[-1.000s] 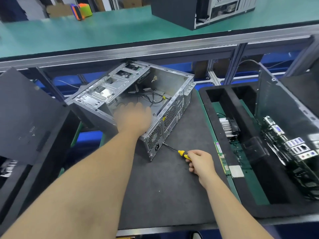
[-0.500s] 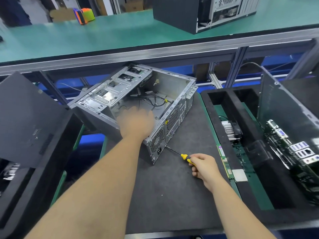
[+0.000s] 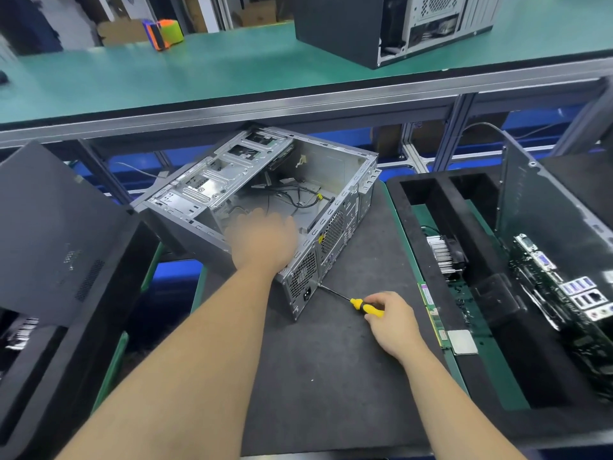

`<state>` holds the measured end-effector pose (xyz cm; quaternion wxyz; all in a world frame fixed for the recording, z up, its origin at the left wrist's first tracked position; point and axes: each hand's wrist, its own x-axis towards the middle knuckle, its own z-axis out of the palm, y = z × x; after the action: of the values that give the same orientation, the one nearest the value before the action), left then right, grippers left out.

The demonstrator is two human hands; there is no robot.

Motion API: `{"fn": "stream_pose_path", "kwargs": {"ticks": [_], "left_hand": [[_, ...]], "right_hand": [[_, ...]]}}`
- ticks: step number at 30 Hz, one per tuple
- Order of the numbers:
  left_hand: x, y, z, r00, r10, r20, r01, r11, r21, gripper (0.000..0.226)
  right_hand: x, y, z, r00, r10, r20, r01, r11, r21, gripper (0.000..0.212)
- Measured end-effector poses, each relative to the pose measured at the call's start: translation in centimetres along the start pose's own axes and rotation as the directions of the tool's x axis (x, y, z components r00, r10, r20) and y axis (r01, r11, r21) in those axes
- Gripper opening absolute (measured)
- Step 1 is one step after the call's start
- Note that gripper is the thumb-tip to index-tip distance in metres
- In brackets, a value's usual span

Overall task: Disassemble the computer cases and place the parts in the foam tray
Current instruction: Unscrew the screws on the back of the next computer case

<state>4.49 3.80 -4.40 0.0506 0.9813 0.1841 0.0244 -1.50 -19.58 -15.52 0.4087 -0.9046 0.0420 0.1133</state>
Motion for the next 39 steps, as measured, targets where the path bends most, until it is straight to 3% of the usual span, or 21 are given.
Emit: {"fn": "stream_pose_path", "kwargs": {"ticks": [3,7,9,11,13,15,20,28,34,39], "left_hand": [[0.0,0.0,0.1,1.0,0.002,0.002,-0.002,1.0,0.0,0.06],[0.1,0.1,0.1,1.0,-0.002,0.001,0.002,1.0,-0.002,0.06],[0.1,0.0,0.0,1.0,-0.005,0.003,0.005,1.0,-0.002,0.059],[0.0,0.1,0.0,1.0,-0.003,0.005,0.003,1.0,0.001,0.06],[0.0,0.1,0.0,1.0,-0.003,0.003,0.003,1.0,0.002,0.059],[0.0,0.1,-0.1,1.0,0.0,-0.002,0.0,1.0,-0.003,0.059],[-0.1,0.1,-0.1,1.0,0.003,-0.002,-0.003,1.0,-0.003,0.059],[-0.2,0.1,-0.1,1.0,0.009,-0.016,-0.01,1.0,-0.005,0.056],[-0.2,0.1,-0.1,1.0,0.007,-0.017,-0.007,1.0,-0.002,0.056],[-0.4,0.2,-0.3,1.0,0.008,-0.014,-0.008,1.0,-0.01,0.055]], "right_hand": [[-0.2,0.2,0.2,0.998,-0.062,-0.017,0.061,0.996,-0.067,0.03],[-0.4,0.7,-0.1,0.998,-0.063,-0.029,0.062,0.998,-0.033,0.028],[-0.1,1.1,-0.3,0.999,0.0,-0.038,0.004,0.994,0.113,0.024],[0.2,1.2,-0.4,0.992,0.13,-0.01,-0.111,0.885,0.453,0.02],[0.3,0.9,0.0,0.969,0.236,0.072,-0.223,0.712,0.666,0.015],[0.6,0.5,0.3,0.938,0.315,0.148,-0.318,0.606,0.729,0.007],[1.0,0.1,-0.2,0.869,0.392,0.302,-0.453,0.385,0.804,0.018],[0.6,1.2,0.5,0.891,0.335,0.306,-0.419,0.348,0.838,0.027],[1.0,1.7,0.9,0.908,0.332,0.255,-0.375,0.374,0.848,0.009],[0.9,1.6,1.4,0.917,0.35,0.194,-0.332,0.394,0.857,0.011]]}}
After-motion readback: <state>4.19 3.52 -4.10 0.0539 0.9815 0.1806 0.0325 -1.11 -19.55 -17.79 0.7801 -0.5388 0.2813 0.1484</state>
